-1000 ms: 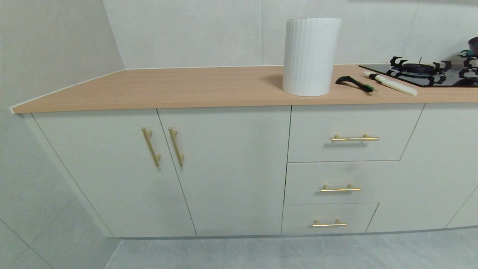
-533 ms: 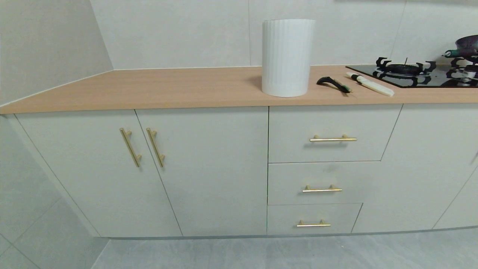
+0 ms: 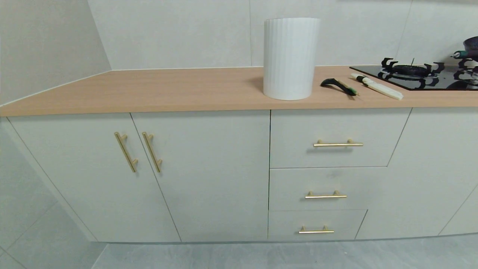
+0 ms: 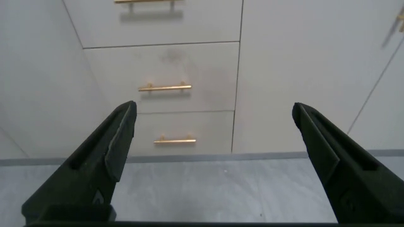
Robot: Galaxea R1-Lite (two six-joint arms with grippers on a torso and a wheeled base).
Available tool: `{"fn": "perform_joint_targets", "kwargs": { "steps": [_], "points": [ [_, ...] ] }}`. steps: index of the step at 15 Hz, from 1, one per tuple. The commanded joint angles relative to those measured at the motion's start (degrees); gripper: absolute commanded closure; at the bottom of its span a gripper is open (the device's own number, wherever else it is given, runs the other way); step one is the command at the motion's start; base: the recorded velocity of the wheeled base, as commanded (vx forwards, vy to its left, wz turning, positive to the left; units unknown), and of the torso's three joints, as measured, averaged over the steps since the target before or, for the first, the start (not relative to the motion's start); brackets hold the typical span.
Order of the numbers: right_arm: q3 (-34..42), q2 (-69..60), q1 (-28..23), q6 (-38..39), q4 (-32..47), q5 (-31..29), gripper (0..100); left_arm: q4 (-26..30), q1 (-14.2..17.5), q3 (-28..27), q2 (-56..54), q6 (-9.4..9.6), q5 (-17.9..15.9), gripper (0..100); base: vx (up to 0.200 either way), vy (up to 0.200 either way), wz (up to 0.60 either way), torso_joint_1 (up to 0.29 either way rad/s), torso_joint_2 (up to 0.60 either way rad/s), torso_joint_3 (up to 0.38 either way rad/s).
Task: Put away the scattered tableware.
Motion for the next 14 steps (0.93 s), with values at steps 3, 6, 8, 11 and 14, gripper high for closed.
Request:
{"fn": "perform_joint_targets", "kwargs": {
  "steps": [3, 6, 8, 11, 14],
  "points": [
    [0.0, 0.1, 0.0, 0.0, 0.0, 0.0, 0, 0.0, 0.0, 0.1, 0.1, 0.18, 0.0, 0, 0.0, 0.0, 0.0, 0.0, 0.0, 0.0],
    [0.0, 0.1, 0.0, -0.1, 0.0, 0.0, 0, 0.0, 0.0, 0.1, 0.1, 0.18, 0.0, 0, 0.0, 0.0, 0.0, 0.0, 0.0, 0.0],
    [0.0, 0.1, 0.0, -0.2, 0.0, 0.2, 0, 0.0, 0.0, 0.1, 0.1, 0.18, 0.0, 0, 0.0, 0.0, 0.0, 0.0, 0.0, 0.0],
    [0.0, 0.1, 0.0, -0.4, 0.1, 0.3, 0, 0.0, 0.0, 0.1, 0.1, 0.18, 0.0, 0, 0.0, 0.0, 0.0, 0.0, 0.0, 0.0],
    [-3.2, 0.1, 0.0, 0.7, -2.3, 0.3, 0, 0.0, 0.0, 0.1, 0.1, 0.18, 0.0, 0, 0.0, 0.0, 0.0, 0.0, 0.0, 0.0]
  ]
}}
